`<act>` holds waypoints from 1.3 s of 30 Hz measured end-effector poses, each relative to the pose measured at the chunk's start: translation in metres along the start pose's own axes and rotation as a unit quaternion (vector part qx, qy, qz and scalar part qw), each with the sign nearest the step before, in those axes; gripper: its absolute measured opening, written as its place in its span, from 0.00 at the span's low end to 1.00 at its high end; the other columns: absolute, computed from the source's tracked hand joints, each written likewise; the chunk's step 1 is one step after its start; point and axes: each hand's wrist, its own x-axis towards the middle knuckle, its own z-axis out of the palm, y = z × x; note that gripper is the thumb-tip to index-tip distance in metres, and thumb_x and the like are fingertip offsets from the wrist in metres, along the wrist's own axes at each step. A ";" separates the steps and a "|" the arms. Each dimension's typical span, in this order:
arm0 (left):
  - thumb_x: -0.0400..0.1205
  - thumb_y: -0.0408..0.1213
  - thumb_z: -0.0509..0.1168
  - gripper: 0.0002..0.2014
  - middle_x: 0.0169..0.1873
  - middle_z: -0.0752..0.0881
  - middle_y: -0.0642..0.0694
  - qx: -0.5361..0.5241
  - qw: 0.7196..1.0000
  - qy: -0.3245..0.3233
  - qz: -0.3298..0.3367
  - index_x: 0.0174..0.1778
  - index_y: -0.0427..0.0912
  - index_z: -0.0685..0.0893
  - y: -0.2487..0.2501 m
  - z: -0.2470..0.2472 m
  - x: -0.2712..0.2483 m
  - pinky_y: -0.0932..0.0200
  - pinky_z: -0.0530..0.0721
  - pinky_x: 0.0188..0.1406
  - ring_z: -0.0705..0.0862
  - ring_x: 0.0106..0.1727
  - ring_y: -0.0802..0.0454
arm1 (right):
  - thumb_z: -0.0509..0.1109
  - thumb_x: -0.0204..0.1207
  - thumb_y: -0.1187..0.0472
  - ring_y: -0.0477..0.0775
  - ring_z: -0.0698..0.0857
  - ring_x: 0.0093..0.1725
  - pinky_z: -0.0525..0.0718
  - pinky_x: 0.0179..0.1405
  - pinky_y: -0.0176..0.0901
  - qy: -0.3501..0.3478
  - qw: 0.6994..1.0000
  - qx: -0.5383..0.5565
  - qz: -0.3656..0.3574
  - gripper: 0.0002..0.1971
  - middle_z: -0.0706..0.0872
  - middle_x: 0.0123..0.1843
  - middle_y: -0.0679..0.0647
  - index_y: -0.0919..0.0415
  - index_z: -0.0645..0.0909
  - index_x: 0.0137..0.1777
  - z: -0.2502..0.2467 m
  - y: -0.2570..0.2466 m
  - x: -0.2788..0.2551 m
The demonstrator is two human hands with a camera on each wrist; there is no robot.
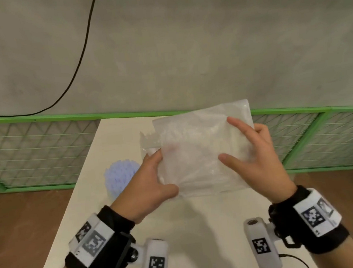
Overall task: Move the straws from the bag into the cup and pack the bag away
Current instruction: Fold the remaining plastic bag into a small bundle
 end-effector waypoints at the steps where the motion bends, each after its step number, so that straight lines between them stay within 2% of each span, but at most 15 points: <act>1: 0.71 0.21 0.68 0.41 0.66 0.75 0.54 0.052 0.998 0.019 0.012 0.75 0.61 0.71 0.002 0.005 0.000 0.69 0.84 0.51 0.82 0.62 0.57 | 0.81 0.69 0.64 0.35 0.72 0.54 0.72 0.59 0.21 0.033 0.997 -0.066 -0.026 0.39 0.65 0.60 0.46 0.42 0.70 0.78 0.007 -0.004 -0.001; 4: 0.71 0.24 0.68 0.39 0.65 0.67 0.55 0.144 0.986 0.064 0.047 0.76 0.59 0.69 0.007 0.020 0.002 0.81 0.75 0.52 0.74 0.60 0.66 | 0.73 0.67 0.76 0.48 0.75 0.39 0.86 0.41 0.46 0.049 0.972 -0.216 -0.076 0.47 0.62 0.62 0.47 0.42 0.62 0.81 0.029 -0.018 -0.006; 6: 0.71 0.23 0.66 0.36 0.64 0.65 0.53 0.163 0.982 0.063 0.075 0.74 0.54 0.70 0.009 0.032 0.003 0.86 0.70 0.52 0.71 0.58 0.74 | 0.71 0.66 0.76 0.50 0.76 0.38 0.86 0.34 0.54 0.031 0.975 -0.197 -0.102 0.51 0.64 0.63 0.49 0.40 0.55 0.83 0.039 -0.026 -0.010; 8: 0.73 0.23 0.65 0.30 0.63 0.65 0.53 0.163 0.981 0.052 0.096 0.71 0.50 0.71 0.011 0.041 0.004 0.86 0.70 0.53 0.69 0.59 0.79 | 0.72 0.68 0.73 0.47 0.77 0.44 0.85 0.39 0.51 -0.008 0.986 -0.099 -0.132 0.49 0.68 0.64 0.46 0.42 0.53 0.83 0.046 -0.033 -0.014; 11: 0.76 0.33 0.65 0.22 0.62 0.68 0.52 0.104 0.990 0.035 0.087 0.68 0.48 0.75 0.012 0.042 0.007 0.79 0.74 0.56 0.74 0.60 0.69 | 0.67 0.74 0.71 0.54 0.83 0.42 0.86 0.41 0.53 -0.075 0.989 0.030 -0.125 0.43 0.76 0.63 0.40 0.38 0.52 0.82 0.046 -0.043 -0.018; 14: 0.74 0.49 0.64 0.22 0.66 0.75 0.51 -0.011 0.999 -0.004 0.052 0.66 0.59 0.80 0.004 0.033 0.007 0.58 0.76 0.69 0.75 0.69 0.59 | 0.61 0.77 0.72 0.57 0.88 0.46 0.87 0.49 0.49 -0.159 0.977 0.104 -0.093 0.39 0.85 0.61 0.45 0.38 0.53 0.81 0.032 -0.042 -0.016; 16: 0.78 0.47 0.65 0.17 0.66 0.79 0.48 -0.037 0.998 -0.002 0.052 0.63 0.58 0.84 -0.001 0.027 0.007 0.47 0.75 0.72 0.75 0.72 0.54 | 0.62 0.78 0.75 0.57 0.89 0.45 0.87 0.48 0.48 -0.189 0.971 0.121 -0.088 0.35 0.89 0.56 0.47 0.42 0.62 0.78 0.025 -0.042 -0.013; 18: 0.80 0.43 0.64 0.17 0.64 0.79 0.50 0.007 0.997 0.012 0.073 0.66 0.56 0.82 -0.004 0.024 0.006 0.54 0.74 0.74 0.75 0.71 0.58 | 0.68 0.75 0.73 0.53 0.85 0.40 0.83 0.41 0.49 -0.088 0.983 0.110 -0.120 0.27 0.86 0.50 0.47 0.46 0.73 0.69 0.017 -0.040 -0.007; 21: 0.85 0.38 0.63 0.17 0.65 0.77 0.49 0.053 0.993 -0.008 0.106 0.70 0.52 0.79 -0.003 0.019 0.006 0.71 0.71 0.71 0.74 0.69 0.64 | 0.79 0.65 0.58 0.52 0.76 0.44 0.77 0.42 0.47 0.027 0.990 0.090 -0.109 0.30 0.75 0.54 0.50 0.40 0.73 0.65 0.000 -0.030 0.012; 25: 0.86 0.31 0.62 0.18 0.66 0.77 0.49 0.069 0.988 -0.047 0.129 0.68 0.55 0.79 -0.004 0.011 0.005 0.76 0.70 0.67 0.74 0.69 0.67 | 0.81 0.63 0.54 0.55 0.79 0.59 0.84 0.50 0.54 -0.168 0.973 0.142 -0.065 0.28 0.73 0.69 0.51 0.39 0.77 0.64 -0.017 -0.028 0.028; 30: 0.83 0.29 0.61 0.18 0.64 0.76 0.51 0.076 0.983 -0.098 0.133 0.66 0.50 0.82 -0.002 -0.002 0.004 0.65 0.75 0.70 0.75 0.70 0.55 | 0.80 0.64 0.45 0.55 0.81 0.63 0.87 0.49 0.55 -0.300 0.946 -0.045 -0.112 0.14 0.77 0.66 0.45 0.42 0.86 0.49 -0.036 -0.039 0.044; 33: 0.84 0.28 0.59 0.20 0.66 0.76 0.51 0.068 0.981 -0.117 0.136 0.70 0.50 0.80 0.001 -0.006 0.003 0.61 0.76 0.71 0.74 0.73 0.51 | 0.79 0.62 0.48 0.52 0.88 0.43 0.87 0.41 0.56 -0.283 0.950 -0.064 -0.120 0.06 0.89 0.45 0.50 0.47 0.87 0.37 -0.039 -0.039 0.053; 35: 0.83 0.27 0.59 0.22 0.66 0.77 0.55 0.045 0.985 -0.104 0.133 0.69 0.55 0.80 0.002 -0.005 0.003 0.67 0.73 0.71 0.74 0.72 0.57 | 0.81 0.61 0.55 0.49 0.84 0.34 0.85 0.37 0.46 -0.222 0.970 0.055 -0.084 0.05 0.88 0.36 0.51 0.49 0.86 0.33 -0.030 -0.034 0.056; 37: 0.83 0.25 0.60 0.25 0.65 0.79 0.59 0.013 0.989 -0.067 0.129 0.66 0.62 0.80 0.003 -0.003 0.004 0.74 0.71 0.68 0.74 0.71 0.65 | 0.84 0.57 0.59 0.50 0.84 0.38 0.84 0.39 0.39 -0.175 0.959 0.219 -0.039 0.16 0.88 0.41 0.55 0.49 0.86 0.45 -0.018 -0.027 0.052; 39: 0.83 0.21 0.61 0.27 0.64 0.80 0.57 0.006 0.990 -0.047 0.134 0.65 0.62 0.80 0.004 0.002 0.004 0.77 0.71 0.65 0.74 0.69 0.67 | 0.89 0.52 0.54 0.57 0.86 0.51 0.88 0.50 0.49 -0.196 0.945 0.261 0.009 0.34 0.89 0.54 0.60 0.48 0.82 0.61 -0.005 -0.019 0.043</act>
